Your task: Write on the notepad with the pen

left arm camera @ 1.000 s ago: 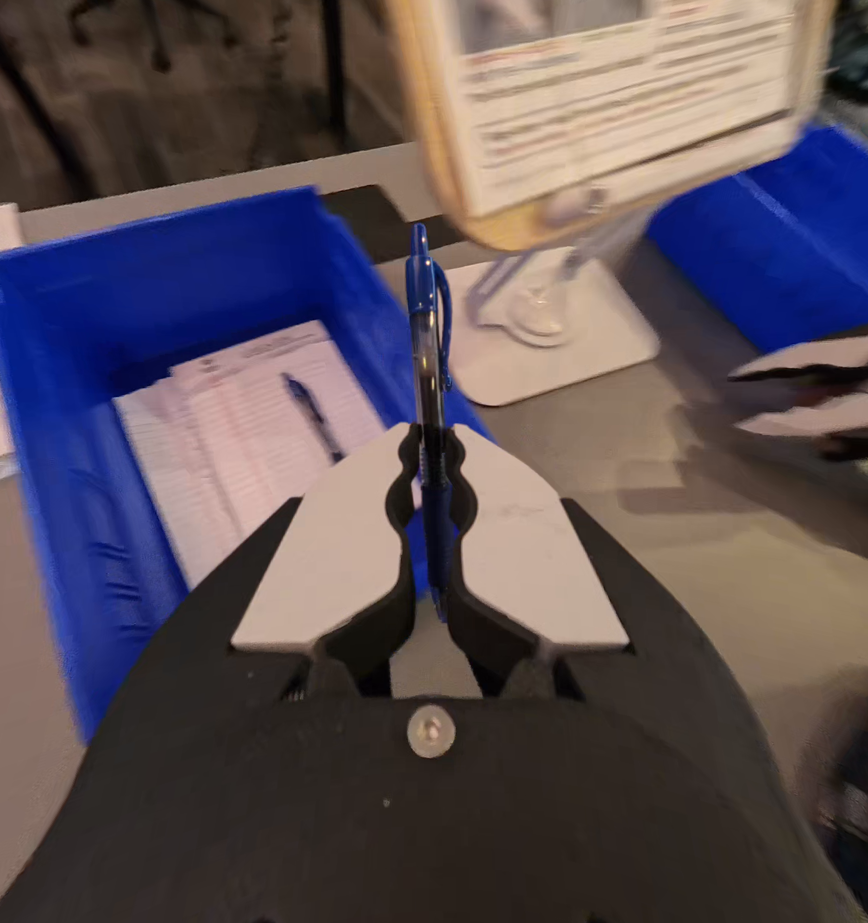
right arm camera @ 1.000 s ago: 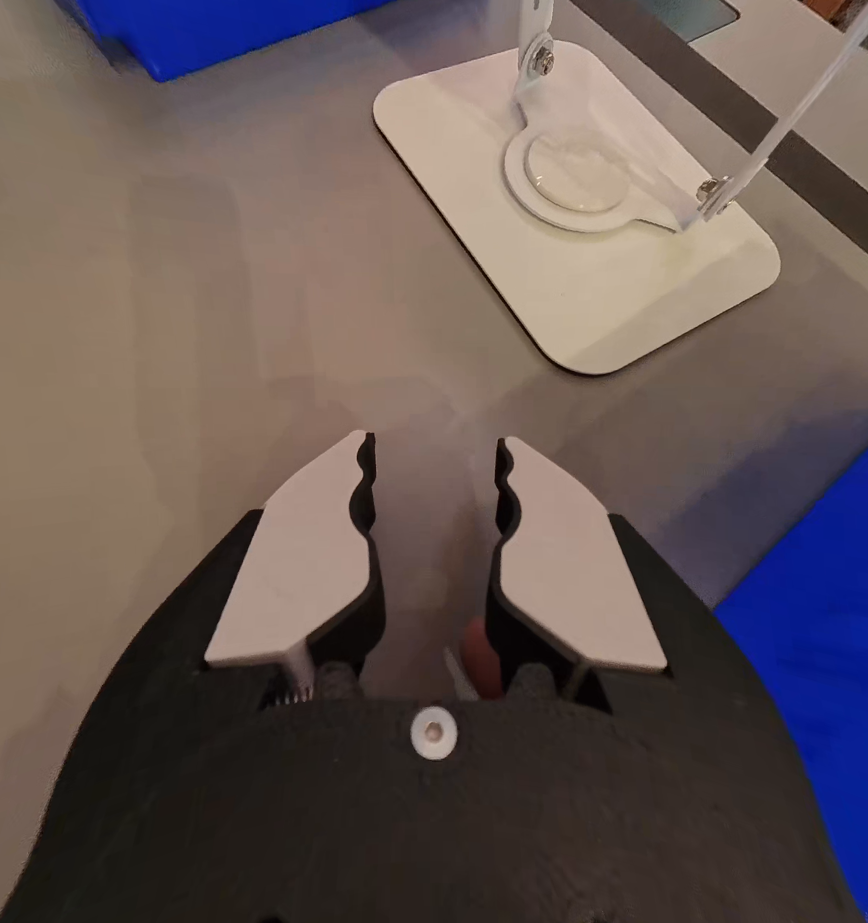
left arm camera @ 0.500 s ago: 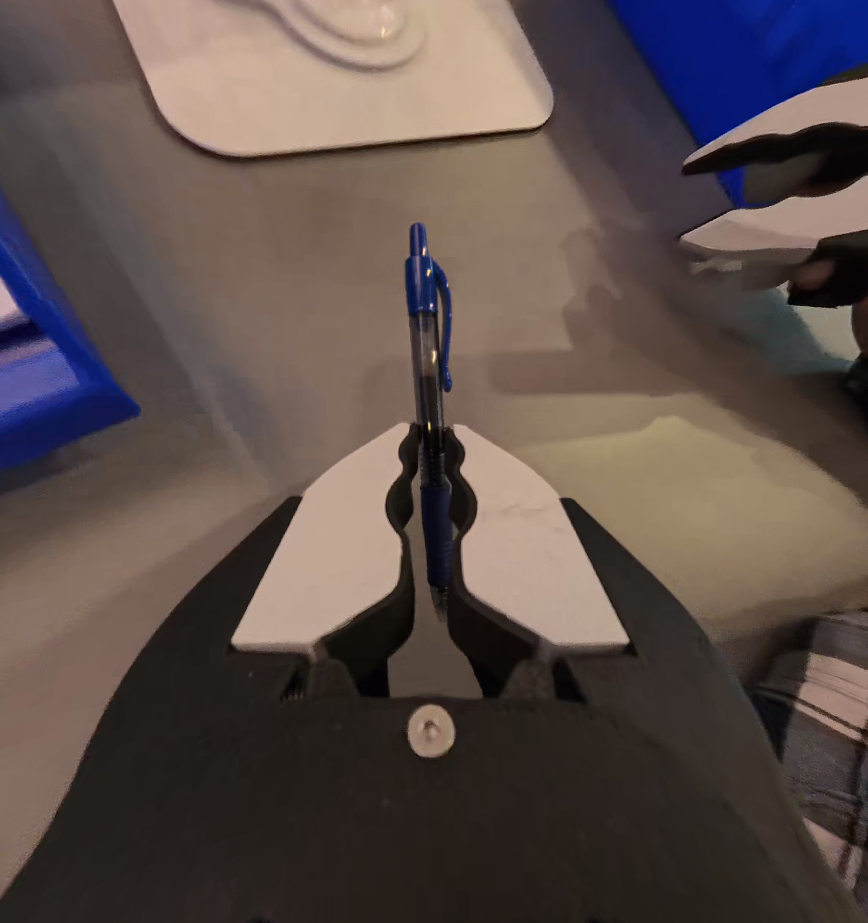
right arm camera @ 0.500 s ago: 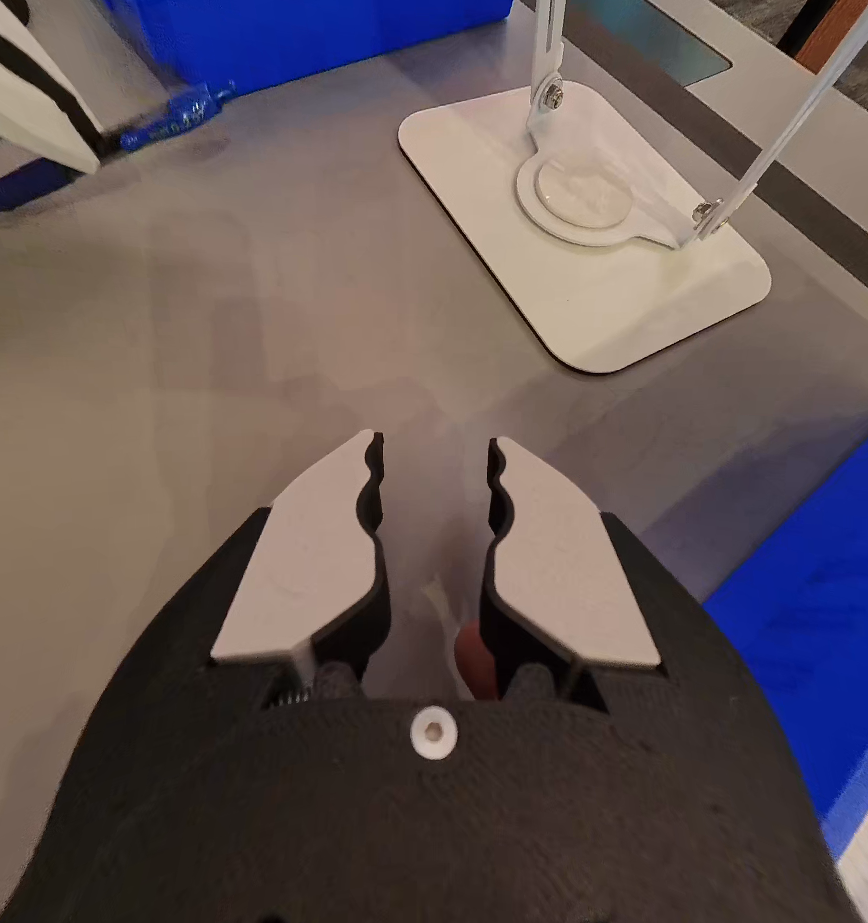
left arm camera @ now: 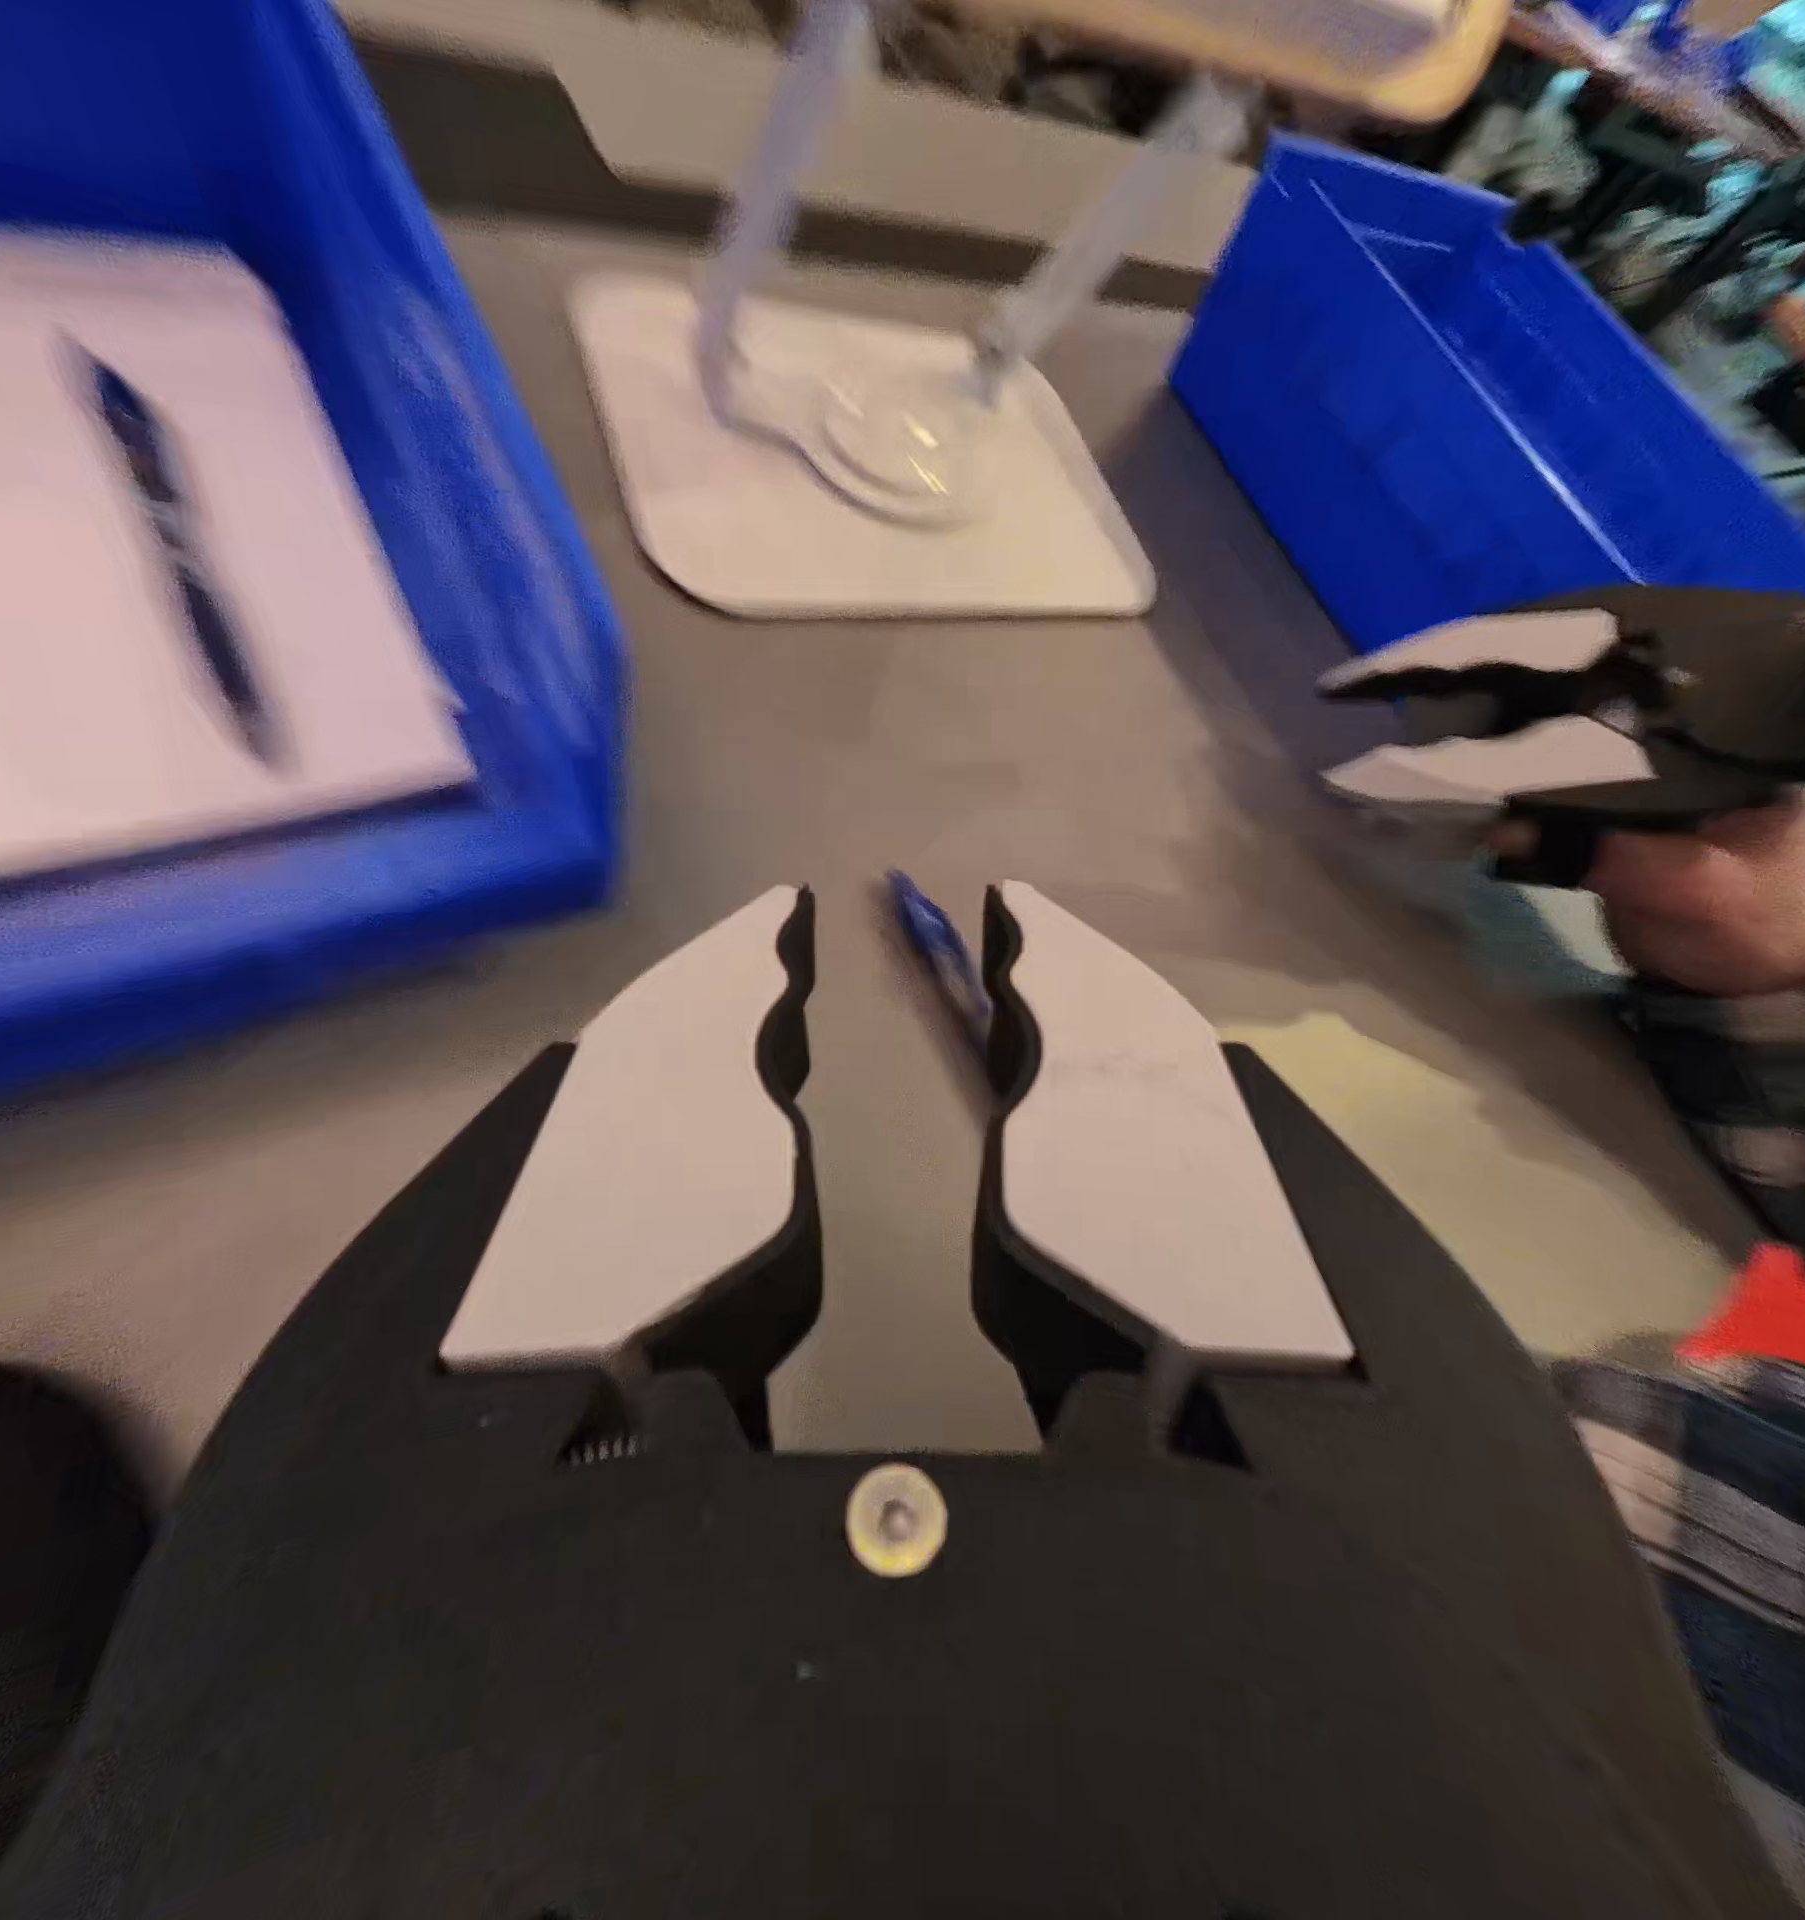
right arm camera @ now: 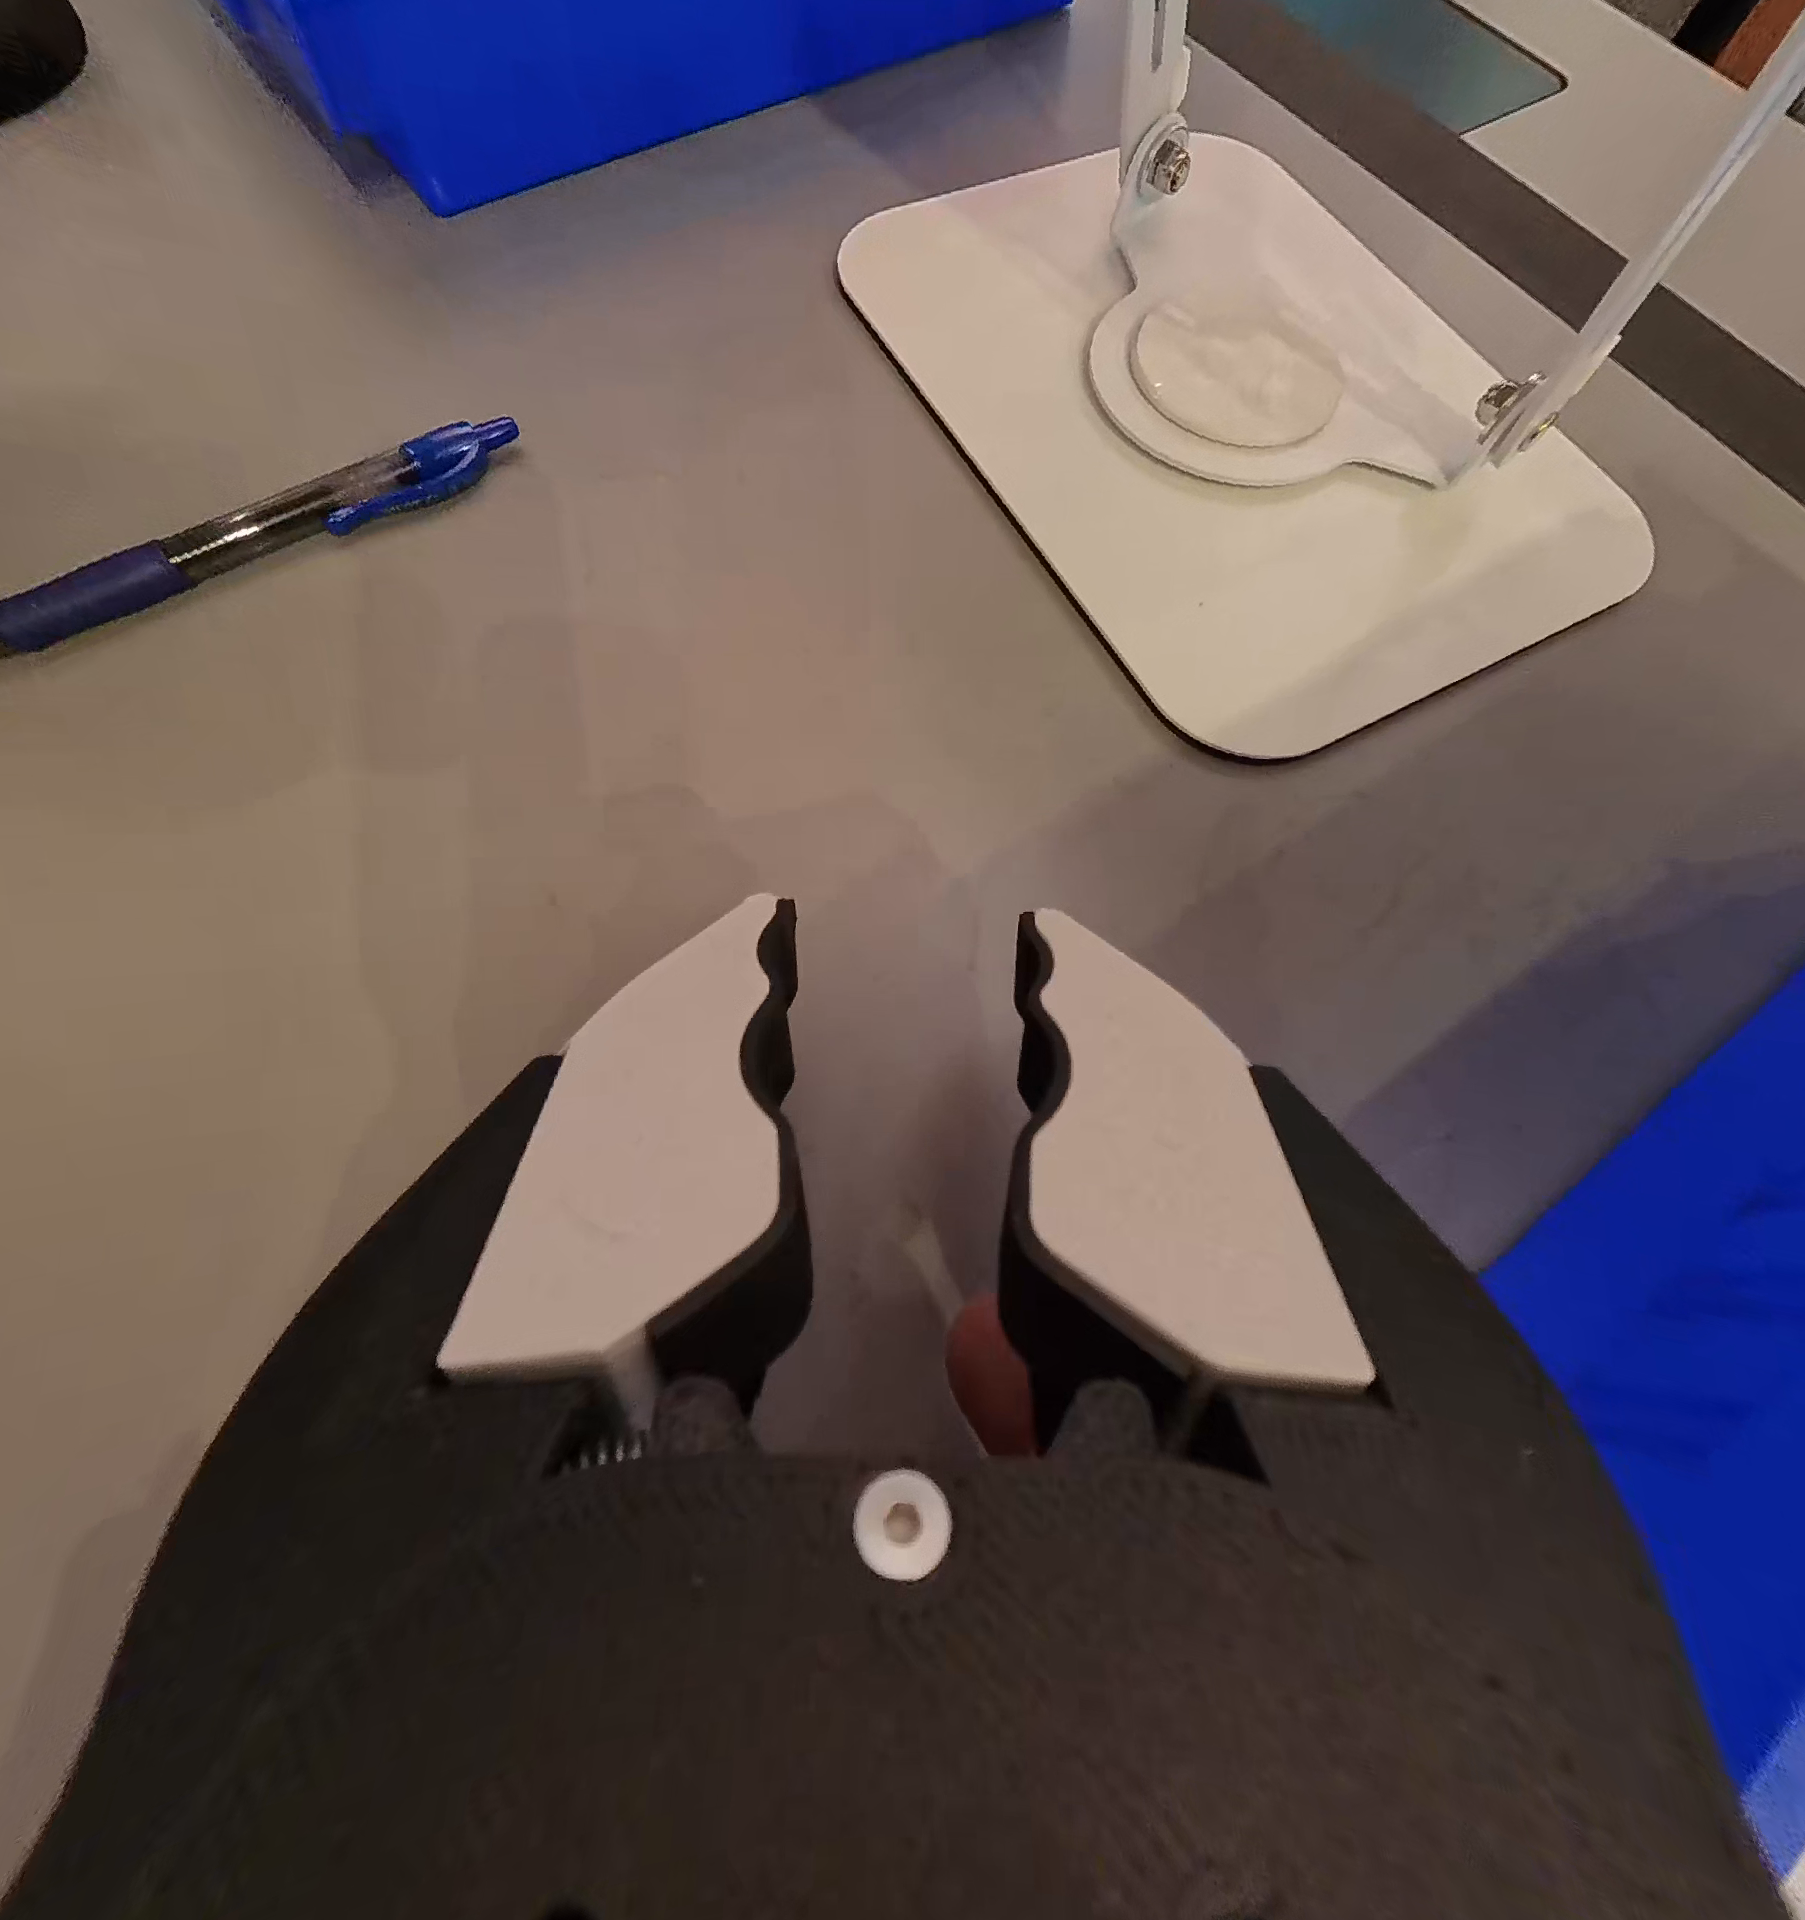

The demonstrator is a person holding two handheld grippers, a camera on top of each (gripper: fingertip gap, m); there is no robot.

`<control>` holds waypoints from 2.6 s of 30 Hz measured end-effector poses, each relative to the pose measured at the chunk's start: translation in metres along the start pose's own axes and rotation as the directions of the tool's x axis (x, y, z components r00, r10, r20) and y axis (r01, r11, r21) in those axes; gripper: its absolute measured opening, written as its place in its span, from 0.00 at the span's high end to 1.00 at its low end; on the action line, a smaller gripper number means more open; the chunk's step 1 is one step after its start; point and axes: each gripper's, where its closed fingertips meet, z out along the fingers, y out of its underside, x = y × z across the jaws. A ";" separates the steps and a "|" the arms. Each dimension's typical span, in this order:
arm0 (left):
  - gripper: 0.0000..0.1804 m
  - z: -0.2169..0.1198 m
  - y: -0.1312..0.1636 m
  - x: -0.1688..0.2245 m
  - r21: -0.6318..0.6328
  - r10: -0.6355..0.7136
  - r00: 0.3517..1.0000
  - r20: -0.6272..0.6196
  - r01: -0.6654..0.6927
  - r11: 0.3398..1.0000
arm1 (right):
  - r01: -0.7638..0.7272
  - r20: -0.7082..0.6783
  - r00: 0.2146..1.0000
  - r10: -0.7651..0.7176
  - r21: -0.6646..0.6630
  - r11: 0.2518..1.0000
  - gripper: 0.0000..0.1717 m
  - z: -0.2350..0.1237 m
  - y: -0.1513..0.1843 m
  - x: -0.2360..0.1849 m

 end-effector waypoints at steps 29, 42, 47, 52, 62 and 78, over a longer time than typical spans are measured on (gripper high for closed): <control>0.95 -0.010 -0.100 -0.085 -0.089 0.175 0.971 0.164 -0.162 0.983 | -0.009 0.058 0.998 0.009 0.003 1.000 0.77 -0.001 0.001 -0.005; 0.95 0.040 0.028 0.062 -0.078 -0.136 0.967 -0.216 0.122 0.989 | 0.008 0.061 0.998 -0.008 -0.005 1.000 0.77 0.000 0.001 -0.010; 0.95 0.040 0.036 0.048 -0.077 -0.123 0.984 -0.127 0.114 0.991 | 0.004 0.065 0.998 -0.004 -0.005 1.000 0.77 -0.001 0.002 -0.009; 0.95 0.035 0.058 0.026 -0.101 -0.191 0.980 -0.059 0.184 0.978 | 0.002 0.073 0.997 -0.001 -0.010 1.000 0.77 0.000 0.002 -0.010; 0.86 0.036 0.077 0.013 -0.101 -0.262 0.965 -0.011 0.260 0.960 | -0.001 0.073 0.997 0.002 -0.012 1.000 0.77 0.000 0.003 -0.010; 0.71 0.053 -0.083 -0.138 -0.428 0.524 0.852 -0.017 -0.480 0.766 | -0.008 0.075 0.997 0.009 -0.015 1.000 0.77 0.000 0.004 -0.009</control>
